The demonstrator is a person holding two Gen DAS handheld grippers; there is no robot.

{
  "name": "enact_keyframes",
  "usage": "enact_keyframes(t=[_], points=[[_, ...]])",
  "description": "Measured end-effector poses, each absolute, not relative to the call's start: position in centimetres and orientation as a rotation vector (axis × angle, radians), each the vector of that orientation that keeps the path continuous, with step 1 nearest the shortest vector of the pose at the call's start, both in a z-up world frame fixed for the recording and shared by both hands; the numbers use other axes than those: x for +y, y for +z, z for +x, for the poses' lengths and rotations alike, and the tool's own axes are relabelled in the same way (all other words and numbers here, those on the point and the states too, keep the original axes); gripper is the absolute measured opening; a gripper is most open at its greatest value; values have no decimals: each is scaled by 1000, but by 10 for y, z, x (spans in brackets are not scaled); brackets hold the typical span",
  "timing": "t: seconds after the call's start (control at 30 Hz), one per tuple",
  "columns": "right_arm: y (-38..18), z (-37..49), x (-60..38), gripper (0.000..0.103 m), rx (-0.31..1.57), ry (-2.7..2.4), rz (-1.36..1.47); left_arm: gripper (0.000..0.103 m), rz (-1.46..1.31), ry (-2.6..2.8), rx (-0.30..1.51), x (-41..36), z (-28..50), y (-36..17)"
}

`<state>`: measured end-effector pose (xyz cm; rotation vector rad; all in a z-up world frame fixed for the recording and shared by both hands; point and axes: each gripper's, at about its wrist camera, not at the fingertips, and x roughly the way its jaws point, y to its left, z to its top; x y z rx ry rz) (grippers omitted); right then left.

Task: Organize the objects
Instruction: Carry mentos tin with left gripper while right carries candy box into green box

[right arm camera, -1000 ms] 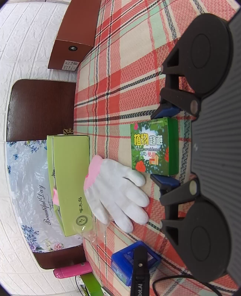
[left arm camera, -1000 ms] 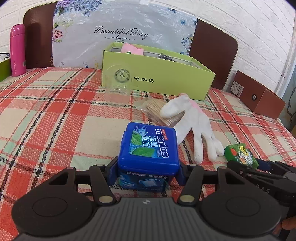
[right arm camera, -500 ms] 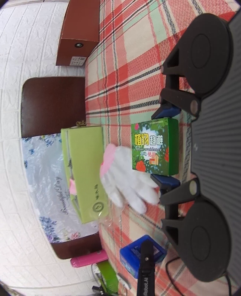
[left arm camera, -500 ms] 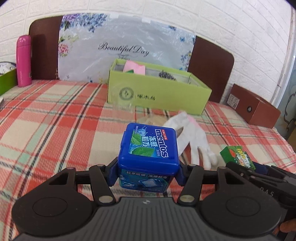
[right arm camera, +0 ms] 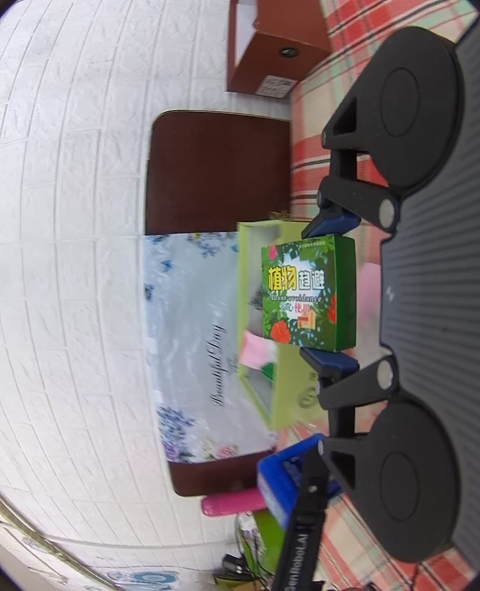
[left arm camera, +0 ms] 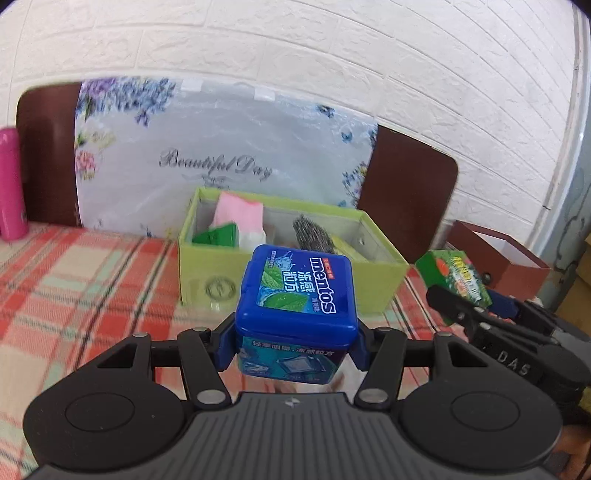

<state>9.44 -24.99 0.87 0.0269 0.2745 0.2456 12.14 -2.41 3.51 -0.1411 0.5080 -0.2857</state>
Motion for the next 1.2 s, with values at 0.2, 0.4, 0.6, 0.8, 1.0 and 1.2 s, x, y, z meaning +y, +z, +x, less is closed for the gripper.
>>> enact_keyframes(t=[0.2,0.4,0.6,0.8,1.0,1.2], points=[[21,154,-248,60,244,242,5,61,-129,-265,431,-37,178,64],[11,196,-239,60,237,215,-49,61,-153,-225,452,-47,240,58],[-7,229,-237,60,250,196,-47,61,-138,-195,507,-52,278,41],[-25,245,-241,94,262,215,-27,83,-75,-160,525,-57,289,29],[-32,219,-250,103,178,168,-13,83,-107,-148,531,-52,286,20],[-32,211,-254,103,205,164,11,83,-66,-145,500,-57,270,28]])
